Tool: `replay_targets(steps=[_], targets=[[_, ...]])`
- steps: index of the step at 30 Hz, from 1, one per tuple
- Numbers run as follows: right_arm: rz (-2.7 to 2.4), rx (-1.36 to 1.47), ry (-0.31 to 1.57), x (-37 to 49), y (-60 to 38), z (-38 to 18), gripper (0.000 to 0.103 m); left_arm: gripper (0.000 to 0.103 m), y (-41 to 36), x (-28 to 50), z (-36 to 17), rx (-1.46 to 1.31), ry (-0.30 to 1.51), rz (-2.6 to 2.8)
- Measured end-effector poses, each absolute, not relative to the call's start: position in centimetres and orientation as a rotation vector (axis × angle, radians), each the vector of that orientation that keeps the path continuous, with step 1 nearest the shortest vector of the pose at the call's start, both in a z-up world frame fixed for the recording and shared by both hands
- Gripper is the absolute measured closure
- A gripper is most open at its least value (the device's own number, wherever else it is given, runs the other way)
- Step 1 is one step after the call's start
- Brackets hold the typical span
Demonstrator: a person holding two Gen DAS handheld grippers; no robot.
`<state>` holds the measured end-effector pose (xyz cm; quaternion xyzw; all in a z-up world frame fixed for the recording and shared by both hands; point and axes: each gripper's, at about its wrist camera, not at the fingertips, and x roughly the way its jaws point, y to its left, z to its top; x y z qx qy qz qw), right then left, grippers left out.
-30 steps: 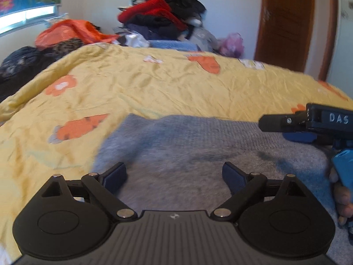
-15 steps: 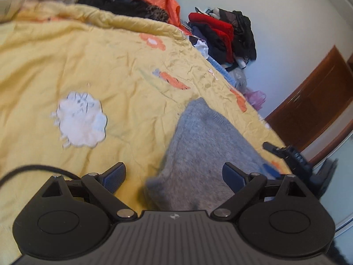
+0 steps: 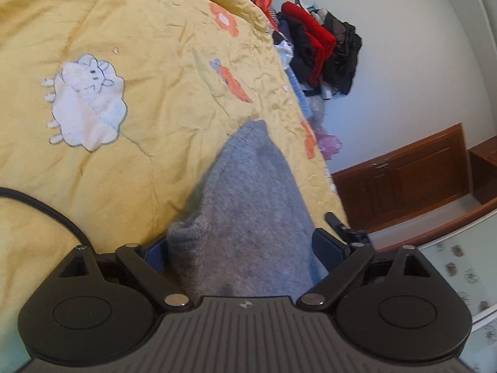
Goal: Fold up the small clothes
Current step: 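Grasp the sweater end with the left gripper and lift it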
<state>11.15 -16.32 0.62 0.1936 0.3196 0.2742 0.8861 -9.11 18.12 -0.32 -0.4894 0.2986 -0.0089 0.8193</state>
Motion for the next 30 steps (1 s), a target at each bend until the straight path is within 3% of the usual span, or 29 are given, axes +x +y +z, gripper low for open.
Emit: replay_targets(steps=[1, 3, 5, 7, 11, 18, 25, 30], targets=[[0.570, 0.403, 0.664, 11.1, -16.3, 0.6, 0.005, 0.031, 17.9, -8.9, -0.2, -1.009, 0.642, 0.010], [0.570, 0.403, 0.664, 11.1, -16.3, 0.6, 0.005, 0.047, 17.6, -8.7, 0.1, -0.926, 0.654, 0.069], [0.569, 0.401, 0.664, 11.1, -16.3, 0.6, 0.005, 0.054, 17.3, -8.7, 0.2, -0.885, 0.656, 0.075], [0.570, 0.402, 0.664, 11.2, -16.4, 0.6, 0.005, 0.091, 17.2, -8.4, -0.3, -0.878, 0.690, 0.075], [0.572, 0.409, 0.664, 11.2, -16.5, 0.6, 0.005, 0.094, 16.3, -8.6, -0.3, -0.812, 0.676, 0.099], [0.576, 0.346, 0.674, 11.1, -15.8, 0.7, 0.003, 0.094, 11.3, -8.7, 1.2, -0.402, 0.635, 0.134], [0.547, 0.179, 0.688, 10.7, -13.5, 1.1, 0.000, 0.091, 15.3, -8.7, -0.8, -0.752, 0.634, 0.051], [0.533, 0.150, 0.735, 11.3, -13.1, 1.8, 0.000, 0.096, 14.4, -8.9, -0.6, -0.680, 0.618, 0.078]])
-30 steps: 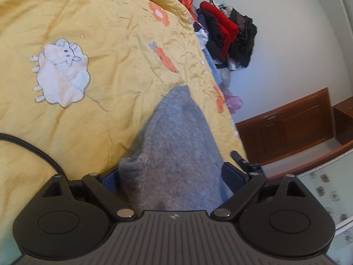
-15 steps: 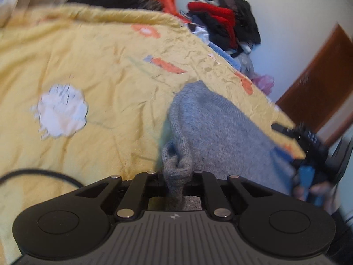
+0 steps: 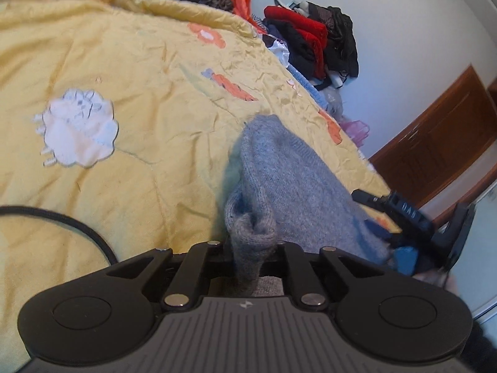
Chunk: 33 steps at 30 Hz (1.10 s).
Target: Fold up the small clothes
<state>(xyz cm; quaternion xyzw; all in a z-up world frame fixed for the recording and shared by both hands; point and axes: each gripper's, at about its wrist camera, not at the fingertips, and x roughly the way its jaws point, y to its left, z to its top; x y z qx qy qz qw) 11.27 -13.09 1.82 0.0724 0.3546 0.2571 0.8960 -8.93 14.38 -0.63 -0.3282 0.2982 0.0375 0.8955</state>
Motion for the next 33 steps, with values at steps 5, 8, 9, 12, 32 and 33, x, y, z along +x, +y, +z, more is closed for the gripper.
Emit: replay_targets(steps=[5, 8, 9, 12, 32, 33], targets=[[0.582, 0.188, 0.817, 11.5, -9.6, 5.5, 0.003, 0.098, 10.7, -8.8, 0.7, -0.398, 0.591, 0.122], [0.725, 0.129, 0.920, 11.3, -4.7, 7.3, 0.003, 0.097, 8.1, -9.0, 1.2, -0.210, 0.563, 0.109], [0.776, 0.100, 0.971, 11.2, -2.8, 7.6, 0.004, 0.097, 7.6, -9.0, 1.3, -0.178, 0.558, 0.100], [0.888, -0.026, 1.054, 10.6, 2.7, 8.0, 0.012, 0.097, 6.9, -8.9, 1.3, -0.129, 0.554, 0.085], [0.876, -0.590, 1.077, 8.6, 10.2, 5.6, 0.062, 0.097, 5.3, -10.3, 1.8, -0.052, 0.463, 0.061], [0.885, -0.568, 1.082, 8.9, 9.8, 5.9, 0.066, 0.097, 5.4, -10.4, 1.9, -0.049, 0.460, 0.063]])
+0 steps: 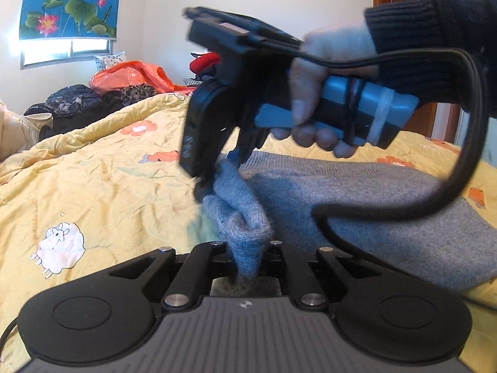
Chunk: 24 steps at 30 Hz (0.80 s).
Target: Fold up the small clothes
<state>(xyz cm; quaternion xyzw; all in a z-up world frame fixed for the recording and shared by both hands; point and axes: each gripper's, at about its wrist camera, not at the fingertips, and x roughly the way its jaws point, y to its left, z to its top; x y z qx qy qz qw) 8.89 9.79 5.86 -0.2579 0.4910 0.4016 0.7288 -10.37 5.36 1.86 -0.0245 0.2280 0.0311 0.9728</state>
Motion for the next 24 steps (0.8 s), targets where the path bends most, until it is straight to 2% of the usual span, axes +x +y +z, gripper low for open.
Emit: replay_targets(steps=[2, 5, 15, 19, 24], targets=[[0.899, -0.531, 1.077, 9.1, 8.7, 6.5, 0.080, 0.097, 5.3, -10.4, 2.2, -0.024, 0.446, 0.063], [0.919, -0.434, 1.044, 9.3, 6.1, 8.1, 0.085, 0.097, 4.4, -10.5, 3.2, -0.006, 0.425, 0.031], [0.872, -0.093, 0.963, 11.3, -12.8, 11.5, 0.088, 0.097, -5.5, -9.3, 5.9, 0.070, 0.359, -0.212], [0.800, 0.007, 0.954, 11.2, -20.8, 9.8, 0.088, 0.097, -10.1, -8.9, 4.9, 0.122, 0.372, -0.329], [0.714, 0.135, 0.990, 10.9, -27.3, 4.8, 0.087, 0.097, -15.0, -7.8, 2.0, 0.200, 0.468, -0.412]])
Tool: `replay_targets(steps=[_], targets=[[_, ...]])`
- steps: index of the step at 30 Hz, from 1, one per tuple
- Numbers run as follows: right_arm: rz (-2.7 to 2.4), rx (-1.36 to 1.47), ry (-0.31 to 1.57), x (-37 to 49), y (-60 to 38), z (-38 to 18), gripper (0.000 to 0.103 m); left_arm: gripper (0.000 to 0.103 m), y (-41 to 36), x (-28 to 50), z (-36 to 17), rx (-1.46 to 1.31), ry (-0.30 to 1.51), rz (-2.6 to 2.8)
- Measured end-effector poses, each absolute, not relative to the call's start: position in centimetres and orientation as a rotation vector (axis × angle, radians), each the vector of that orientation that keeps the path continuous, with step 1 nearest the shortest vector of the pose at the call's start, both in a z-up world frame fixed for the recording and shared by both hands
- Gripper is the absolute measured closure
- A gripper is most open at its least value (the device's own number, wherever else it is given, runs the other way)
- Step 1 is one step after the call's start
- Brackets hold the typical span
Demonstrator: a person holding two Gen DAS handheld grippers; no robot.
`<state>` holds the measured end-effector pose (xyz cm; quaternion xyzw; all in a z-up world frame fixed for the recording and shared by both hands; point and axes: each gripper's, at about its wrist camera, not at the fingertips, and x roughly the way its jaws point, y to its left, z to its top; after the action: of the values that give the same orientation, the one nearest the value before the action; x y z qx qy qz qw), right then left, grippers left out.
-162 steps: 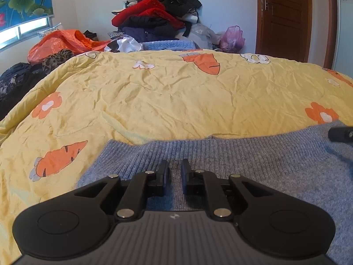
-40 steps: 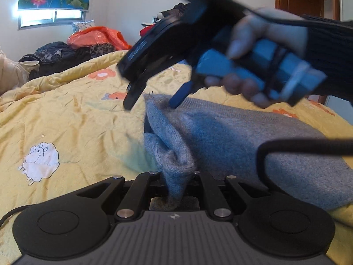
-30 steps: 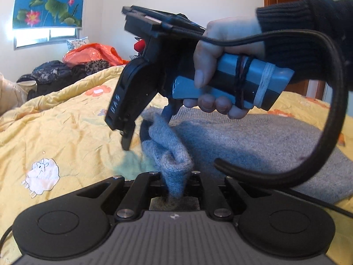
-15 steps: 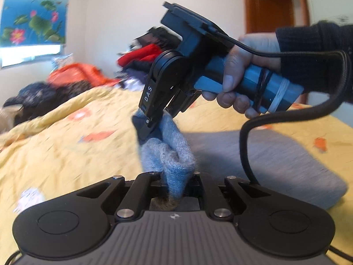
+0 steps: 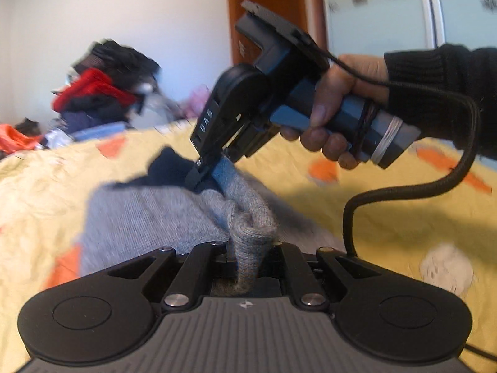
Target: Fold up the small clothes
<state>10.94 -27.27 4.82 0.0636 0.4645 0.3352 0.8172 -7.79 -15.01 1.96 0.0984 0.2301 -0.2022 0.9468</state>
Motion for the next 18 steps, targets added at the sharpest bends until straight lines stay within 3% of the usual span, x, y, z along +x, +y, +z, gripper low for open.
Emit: replay_targets(steps=[3, 6, 8, 9, 12, 13, 14, 15, 18], targets=[[0.754, 0.281, 0.977, 11.0, -29.1, 3.0, 0.079, 0.097, -16.1, -7.8, 0.8, 0.252, 0.486, -0.410], [0.780, 0.451, 0.963, 12.3, -30.8, 2.2, 0.057, 0.097, -15.7, -7.0, 0.6, 0.265, 0.500, -0.422], [0.754, 0.503, 0.936, 13.3, -31.3, 2.0, 0.034, 0.097, -15.9, -6.5, 0.6, 0.290, 0.502, -0.420], [0.746, 0.512, 0.924, 14.1, -31.1, 2.2, 0.033, 0.097, -16.1, -6.5, 0.5, 0.297, 0.501, -0.416], [0.765, 0.482, 0.917, 15.7, -29.7, 1.9, 0.033, 0.097, -16.5, -6.1, 0.2, 0.331, 0.494, -0.403], [0.780, 0.455, 0.927, 16.0, -28.9, 1.7, 0.040, 0.097, -16.7, -6.3, 0.3, 0.339, 0.492, -0.400], [0.794, 0.408, 0.941, 16.1, -28.0, 1.5, 0.063, 0.097, -16.8, -6.3, 0.2, 0.343, 0.490, -0.398], [0.804, 0.366, 0.954, 16.2, -27.3, 1.3, 0.074, 0.097, -16.8, -6.2, 0.3, 0.349, 0.488, -0.395], [0.829, 0.273, 0.884, 15.1, -26.8, 2.7, 0.076, 0.097, -17.7, -7.2, 1.1, 0.354, 0.465, -0.397]])
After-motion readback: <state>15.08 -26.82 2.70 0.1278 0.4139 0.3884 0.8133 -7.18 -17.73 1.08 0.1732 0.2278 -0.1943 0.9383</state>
